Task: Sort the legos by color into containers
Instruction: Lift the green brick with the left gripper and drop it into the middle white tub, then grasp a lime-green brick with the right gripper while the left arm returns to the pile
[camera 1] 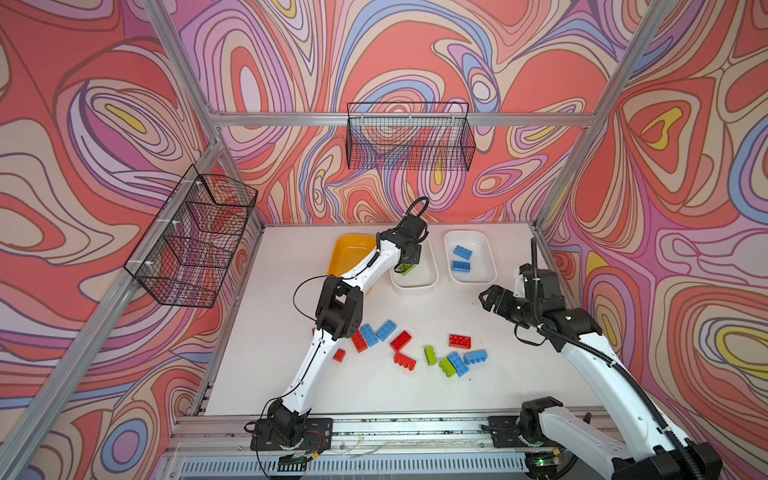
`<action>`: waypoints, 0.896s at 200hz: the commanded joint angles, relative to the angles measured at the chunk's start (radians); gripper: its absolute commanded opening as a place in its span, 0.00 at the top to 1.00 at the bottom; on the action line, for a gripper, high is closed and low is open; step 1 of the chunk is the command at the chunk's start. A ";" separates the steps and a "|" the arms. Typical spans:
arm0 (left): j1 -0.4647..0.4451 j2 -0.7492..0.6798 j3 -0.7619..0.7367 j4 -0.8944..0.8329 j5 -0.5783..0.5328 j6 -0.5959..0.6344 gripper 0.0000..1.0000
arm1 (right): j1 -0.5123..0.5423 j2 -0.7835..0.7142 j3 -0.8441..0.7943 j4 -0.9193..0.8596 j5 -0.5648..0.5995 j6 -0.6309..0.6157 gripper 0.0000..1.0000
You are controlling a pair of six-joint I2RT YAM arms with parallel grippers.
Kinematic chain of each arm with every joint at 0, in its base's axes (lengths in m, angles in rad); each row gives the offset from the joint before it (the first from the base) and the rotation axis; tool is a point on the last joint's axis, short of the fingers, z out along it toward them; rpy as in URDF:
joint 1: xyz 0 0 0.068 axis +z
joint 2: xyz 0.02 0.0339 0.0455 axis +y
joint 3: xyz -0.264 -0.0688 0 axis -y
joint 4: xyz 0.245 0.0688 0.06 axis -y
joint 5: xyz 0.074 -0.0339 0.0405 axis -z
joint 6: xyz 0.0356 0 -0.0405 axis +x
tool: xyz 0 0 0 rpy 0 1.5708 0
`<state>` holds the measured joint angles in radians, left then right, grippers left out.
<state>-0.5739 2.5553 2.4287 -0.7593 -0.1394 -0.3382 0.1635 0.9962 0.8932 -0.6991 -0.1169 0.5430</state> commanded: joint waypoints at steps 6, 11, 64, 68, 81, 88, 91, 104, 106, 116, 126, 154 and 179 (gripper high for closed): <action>0.012 0.015 0.073 0.001 0.049 0.018 0.61 | 0.022 0.018 0.030 0.002 -0.011 0.033 0.05; 0.014 0.014 0.073 0.001 0.064 0.017 0.56 | 0.036 0.019 0.024 0.011 -0.017 0.045 0.06; 0.016 -0.144 -0.064 0.005 0.114 -0.004 0.24 | 0.362 0.152 0.003 0.019 0.124 0.129 0.07; 0.016 -0.175 -0.093 0.009 0.124 -0.004 0.23 | 0.384 0.166 0.005 0.018 0.139 0.132 0.07; 0.016 -0.282 -0.210 0.020 0.142 -0.013 0.20 | 0.442 0.211 0.012 0.016 0.166 0.135 0.08; 0.016 -0.351 -0.299 0.043 0.142 -0.022 0.19 | 0.469 0.236 0.014 0.016 0.175 0.136 0.09; 0.016 -0.382 -0.343 0.056 0.142 -0.025 0.19 | 0.480 0.246 0.013 0.018 0.181 0.137 0.10; 0.016 -0.534 -0.546 0.130 0.128 -0.040 0.17 | 0.525 0.289 0.018 0.019 0.197 0.138 0.12; 0.016 -0.559 -0.576 0.141 0.124 -0.043 0.17 | 0.531 0.295 0.018 0.019 0.198 0.138 0.13; 0.016 -0.677 -0.740 0.194 0.103 -0.062 0.15 | 0.558 0.324 0.021 0.020 0.213 0.140 0.14; 0.015 -0.786 -0.881 0.225 0.088 -0.084 0.13 | 0.579 0.349 0.020 0.025 0.219 0.137 0.17; 0.010 -1.070 -1.245 0.287 0.106 -0.169 0.10 | 0.622 0.408 0.028 0.029 0.227 0.130 0.24; -0.019 -1.294 -1.473 0.243 0.044 -0.238 0.00 | 0.656 0.437 0.034 0.031 0.233 0.129 0.27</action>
<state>-0.5671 1.3804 1.1233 -0.4980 -0.0414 -0.4763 0.7910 1.4120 0.9108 -0.6716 0.0811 0.6636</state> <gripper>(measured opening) 0.938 0.733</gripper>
